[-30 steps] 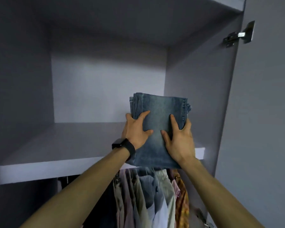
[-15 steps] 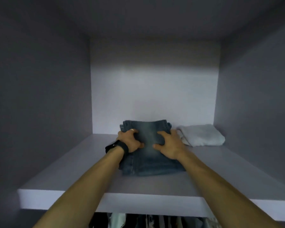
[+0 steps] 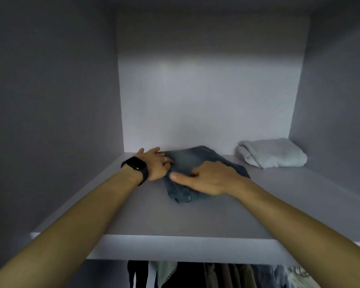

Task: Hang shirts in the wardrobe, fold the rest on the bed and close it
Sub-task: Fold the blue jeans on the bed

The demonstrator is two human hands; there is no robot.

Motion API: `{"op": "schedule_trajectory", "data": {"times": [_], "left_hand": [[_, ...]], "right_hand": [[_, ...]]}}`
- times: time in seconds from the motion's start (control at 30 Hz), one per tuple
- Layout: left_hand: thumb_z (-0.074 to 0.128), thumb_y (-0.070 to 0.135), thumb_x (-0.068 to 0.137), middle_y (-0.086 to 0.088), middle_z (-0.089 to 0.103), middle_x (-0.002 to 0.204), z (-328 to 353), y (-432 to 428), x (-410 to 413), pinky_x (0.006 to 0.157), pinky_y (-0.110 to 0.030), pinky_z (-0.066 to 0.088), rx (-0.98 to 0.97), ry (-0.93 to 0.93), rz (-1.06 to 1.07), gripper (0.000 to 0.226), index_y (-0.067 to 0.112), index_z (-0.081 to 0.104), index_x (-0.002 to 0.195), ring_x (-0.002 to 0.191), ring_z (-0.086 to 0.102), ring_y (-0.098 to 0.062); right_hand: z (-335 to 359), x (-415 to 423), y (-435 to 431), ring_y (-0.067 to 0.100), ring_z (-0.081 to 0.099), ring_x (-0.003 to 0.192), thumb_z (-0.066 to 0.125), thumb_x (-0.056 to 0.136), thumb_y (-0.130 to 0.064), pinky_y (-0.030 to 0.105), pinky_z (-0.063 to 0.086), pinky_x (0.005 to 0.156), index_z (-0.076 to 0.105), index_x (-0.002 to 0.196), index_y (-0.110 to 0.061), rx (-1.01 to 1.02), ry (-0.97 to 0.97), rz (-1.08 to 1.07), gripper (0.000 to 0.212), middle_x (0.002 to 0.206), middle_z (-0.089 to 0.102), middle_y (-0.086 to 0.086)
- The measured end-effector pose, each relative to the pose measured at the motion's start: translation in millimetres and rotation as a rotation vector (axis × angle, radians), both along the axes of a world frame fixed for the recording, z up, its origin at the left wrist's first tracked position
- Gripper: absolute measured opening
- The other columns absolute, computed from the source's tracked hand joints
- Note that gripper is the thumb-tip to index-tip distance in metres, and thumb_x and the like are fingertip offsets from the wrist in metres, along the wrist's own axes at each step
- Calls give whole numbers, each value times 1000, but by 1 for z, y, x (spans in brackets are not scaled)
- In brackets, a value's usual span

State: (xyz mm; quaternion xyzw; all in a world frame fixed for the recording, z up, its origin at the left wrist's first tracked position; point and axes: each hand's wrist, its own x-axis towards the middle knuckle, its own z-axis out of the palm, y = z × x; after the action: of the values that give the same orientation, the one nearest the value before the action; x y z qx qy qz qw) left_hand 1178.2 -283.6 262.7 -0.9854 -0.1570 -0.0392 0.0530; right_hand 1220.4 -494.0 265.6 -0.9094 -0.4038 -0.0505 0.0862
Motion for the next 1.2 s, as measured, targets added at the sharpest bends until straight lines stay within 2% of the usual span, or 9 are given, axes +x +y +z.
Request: {"op": "schedule_trajectory", "data": {"times": [0.07,0.13,0.27,0.37,0.43,0.63,0.8,0.93,1.2], "left_hand": [[21,50,102,7,29,161,-3,1,0,121,-44,19,-76,-32,-12,49,46,33,150,147,27,-20],[20,56,100,5,35,157,-8,-3,-2,116,-42,27,-54,-60,-14,51,47,36,148,141,36,-22],[15,74,92,-2,43,144,-12,-13,-7,106,-41,30,91,-83,-39,67,42,41,145,131,40,-23],[22,79,89,-3,33,148,-20,-26,-3,113,-42,26,123,-113,-99,70,42,34,147,138,29,-24],[26,75,93,-1,21,159,-27,-34,8,120,-48,20,65,-68,-115,68,42,23,152,148,15,-29],[26,70,97,2,9,167,-29,-25,48,122,-54,9,-18,11,-117,65,47,8,155,152,-1,-33],[27,68,98,1,5,167,-33,-28,80,123,-53,9,-49,2,-124,63,48,7,155,153,-5,-31],[28,66,99,-3,5,167,-28,-29,97,124,-45,4,-91,10,-156,64,46,7,156,152,-3,-35],[27,69,97,-4,8,167,-34,-26,100,125,-46,6,-131,-30,-215,65,48,8,155,153,0,-33]], "right_hand": [[-2,-7,-3,28,55,110,24,51,-108,40,44,78,64,84,-39,-95,30,8,86,120,62,-1],[2,-2,-9,28,56,111,41,56,-98,39,45,79,66,89,-38,-123,67,-2,73,116,63,-6],[15,29,-33,23,50,130,54,70,-71,40,43,105,57,136,-43,-235,61,-49,72,143,54,-7],[14,59,-50,16,60,99,56,82,-41,29,51,82,67,115,-28,-261,-31,-126,37,109,65,-3],[6,73,-54,16,59,91,56,86,-35,28,47,71,62,101,-23,-209,2,-111,20,106,62,1],[-17,98,-46,25,50,126,38,104,-40,32,41,98,37,144,-13,-216,34,-90,48,149,43,8],[-7,122,-32,25,55,122,40,102,-22,34,44,103,44,142,-7,-313,70,-196,43,143,51,11],[3,138,-17,28,46,135,37,105,-29,45,33,117,50,142,-9,-371,96,-265,45,147,49,10],[8,142,-15,26,42,138,40,106,-28,39,33,117,42,148,-6,-404,134,-321,48,151,44,10]]}}
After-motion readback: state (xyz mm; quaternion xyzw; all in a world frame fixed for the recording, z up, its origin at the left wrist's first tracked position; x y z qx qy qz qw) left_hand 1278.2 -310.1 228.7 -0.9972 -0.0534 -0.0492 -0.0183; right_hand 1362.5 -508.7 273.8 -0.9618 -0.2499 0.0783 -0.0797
